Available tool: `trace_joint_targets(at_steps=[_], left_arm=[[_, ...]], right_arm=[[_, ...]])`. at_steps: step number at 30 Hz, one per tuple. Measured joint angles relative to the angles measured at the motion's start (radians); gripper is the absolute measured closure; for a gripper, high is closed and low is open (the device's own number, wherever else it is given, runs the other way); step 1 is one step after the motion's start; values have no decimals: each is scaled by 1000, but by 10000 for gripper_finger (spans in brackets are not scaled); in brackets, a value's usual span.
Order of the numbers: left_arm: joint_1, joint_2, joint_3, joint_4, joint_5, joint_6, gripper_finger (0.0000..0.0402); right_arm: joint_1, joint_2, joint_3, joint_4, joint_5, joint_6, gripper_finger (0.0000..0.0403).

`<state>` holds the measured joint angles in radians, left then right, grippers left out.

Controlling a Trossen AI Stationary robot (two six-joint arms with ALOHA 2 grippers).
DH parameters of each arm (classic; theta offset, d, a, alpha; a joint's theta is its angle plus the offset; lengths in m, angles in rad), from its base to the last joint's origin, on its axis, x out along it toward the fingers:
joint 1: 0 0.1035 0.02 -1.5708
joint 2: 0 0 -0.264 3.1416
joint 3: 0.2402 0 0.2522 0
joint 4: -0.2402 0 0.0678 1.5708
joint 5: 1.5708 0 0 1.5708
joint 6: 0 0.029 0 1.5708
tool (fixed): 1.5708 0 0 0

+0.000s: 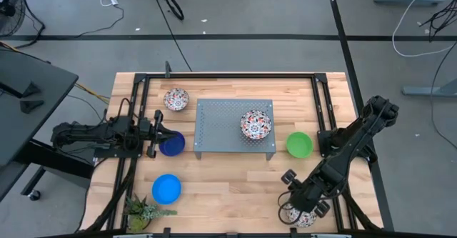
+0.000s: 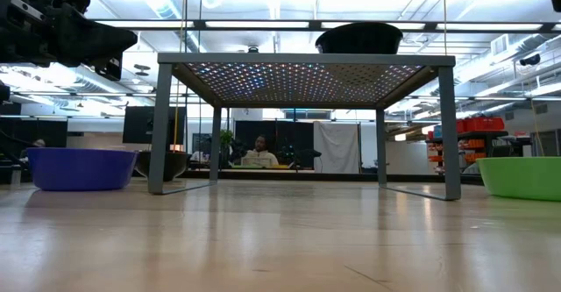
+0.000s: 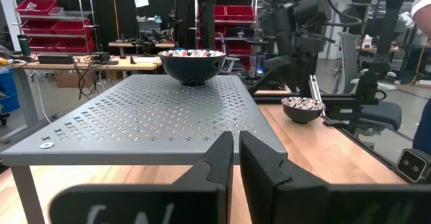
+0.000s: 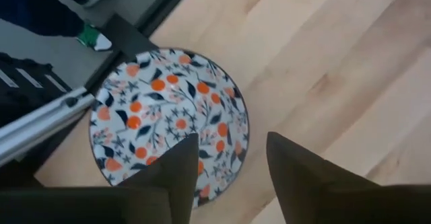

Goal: Pick & Place Mini bowls
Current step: Stack the bottom white patterned bowl on top of the white patterned bowl on the shelf

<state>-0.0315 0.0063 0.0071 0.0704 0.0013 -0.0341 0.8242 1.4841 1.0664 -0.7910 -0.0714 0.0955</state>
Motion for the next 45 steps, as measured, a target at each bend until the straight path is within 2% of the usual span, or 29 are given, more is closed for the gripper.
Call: trace_joint_targets(at_steps=[10, 36, 40, 45], left_arm=[[0, 0, 0, 0, 0, 0, 369], [0, 0, 0, 0, 0, 0, 369], [0, 0, 0, 0, 0, 0, 369], [0, 0, 0, 0, 0, 0, 369]], right_arm=[[0, 3, -15, 73, 0, 2, 205], [-1, 3, -268, 224, 11, -18, 207], [-1, 3, -281, 222, 10, -1, 216], [-1, 3, -281, 230, 7, 0, 246]])
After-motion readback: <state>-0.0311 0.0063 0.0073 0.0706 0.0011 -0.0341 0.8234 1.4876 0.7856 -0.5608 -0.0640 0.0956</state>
